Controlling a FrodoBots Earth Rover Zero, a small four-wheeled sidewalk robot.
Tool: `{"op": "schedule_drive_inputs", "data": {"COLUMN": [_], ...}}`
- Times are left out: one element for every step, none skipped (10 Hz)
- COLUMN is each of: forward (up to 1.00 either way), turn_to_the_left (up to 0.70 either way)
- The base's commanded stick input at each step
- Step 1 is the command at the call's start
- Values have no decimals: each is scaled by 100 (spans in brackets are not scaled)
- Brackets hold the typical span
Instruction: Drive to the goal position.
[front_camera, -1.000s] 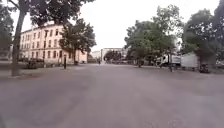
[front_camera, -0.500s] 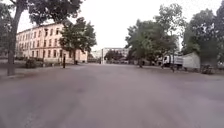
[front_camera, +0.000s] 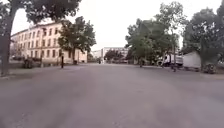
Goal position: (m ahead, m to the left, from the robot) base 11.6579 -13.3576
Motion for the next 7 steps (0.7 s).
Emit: {"op": "schedule_drive_inputs", "data": {"forward": [60, 60, 60, 60, 60, 60, 60], "turn_to_the_left": [-15, -15, -15, -1, 0, 0, 0]}}
